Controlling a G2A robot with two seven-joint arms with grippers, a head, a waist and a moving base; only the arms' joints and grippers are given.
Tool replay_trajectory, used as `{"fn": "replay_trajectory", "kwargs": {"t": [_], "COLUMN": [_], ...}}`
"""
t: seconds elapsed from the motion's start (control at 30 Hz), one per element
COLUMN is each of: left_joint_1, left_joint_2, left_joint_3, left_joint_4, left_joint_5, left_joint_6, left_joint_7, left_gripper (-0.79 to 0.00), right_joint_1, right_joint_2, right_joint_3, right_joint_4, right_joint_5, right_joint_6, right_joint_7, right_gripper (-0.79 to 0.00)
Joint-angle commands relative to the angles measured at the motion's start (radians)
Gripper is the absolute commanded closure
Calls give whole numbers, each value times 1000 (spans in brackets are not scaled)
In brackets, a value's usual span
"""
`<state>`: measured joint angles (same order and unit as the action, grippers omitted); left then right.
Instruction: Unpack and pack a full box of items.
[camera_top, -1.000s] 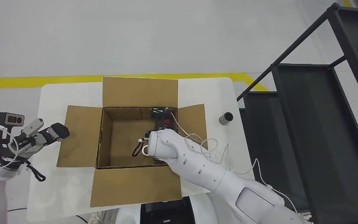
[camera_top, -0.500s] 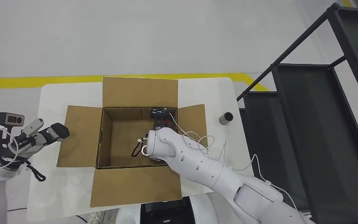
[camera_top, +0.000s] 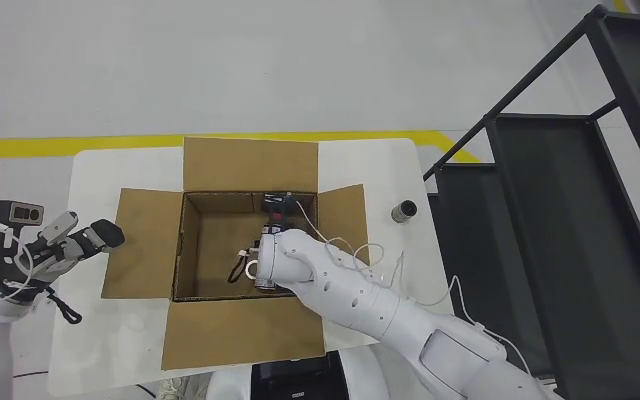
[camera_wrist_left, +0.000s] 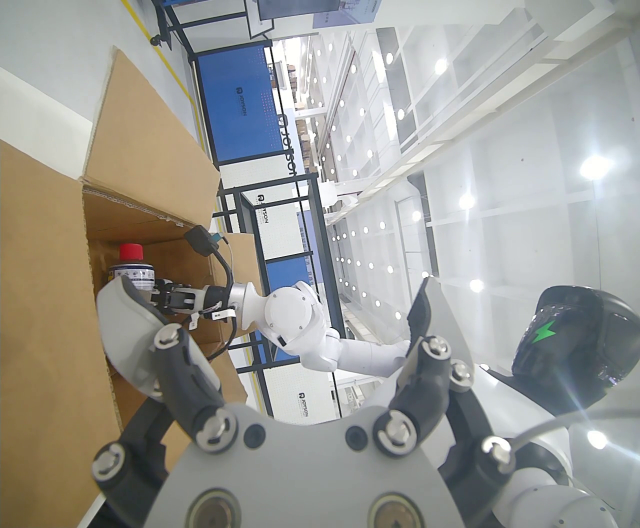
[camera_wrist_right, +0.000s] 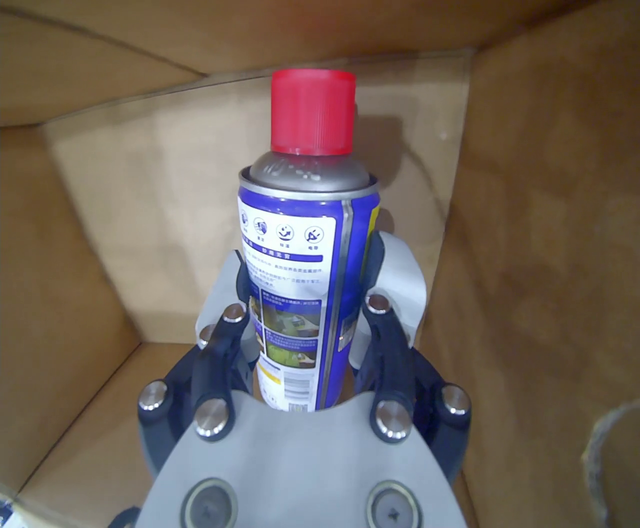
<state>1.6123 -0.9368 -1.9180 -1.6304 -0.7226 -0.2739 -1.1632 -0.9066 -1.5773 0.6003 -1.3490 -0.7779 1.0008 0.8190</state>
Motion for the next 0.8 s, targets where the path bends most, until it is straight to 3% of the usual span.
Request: {"fn": "replay_trajectory", "kwargs": {"t": [0.0, 0.47, 0.77], "left_joint_1": [0, 0, 0], "left_joint_2": [0, 0, 0], "left_joint_3": [0, 0, 0], "left_joint_4": [0, 0, 0], "left_joint_5": [0, 0, 0], "left_joint_6": [0, 0, 0], "left_joint_7": [0, 0, 0], "left_gripper": [-785, -785, -785], "right_joint_1": [-11, -123, -219], "right_joint_2": [12, 107, 135], "right_joint_3": [5, 105, 234], "right_joint_4": [-52, -400, -528], "right_joint_5": [-8, -97, -47], "right_joint_6": [-13, -156, -324], "right_joint_7": [13, 156, 97], "right_gripper": [0, 0, 0]}}
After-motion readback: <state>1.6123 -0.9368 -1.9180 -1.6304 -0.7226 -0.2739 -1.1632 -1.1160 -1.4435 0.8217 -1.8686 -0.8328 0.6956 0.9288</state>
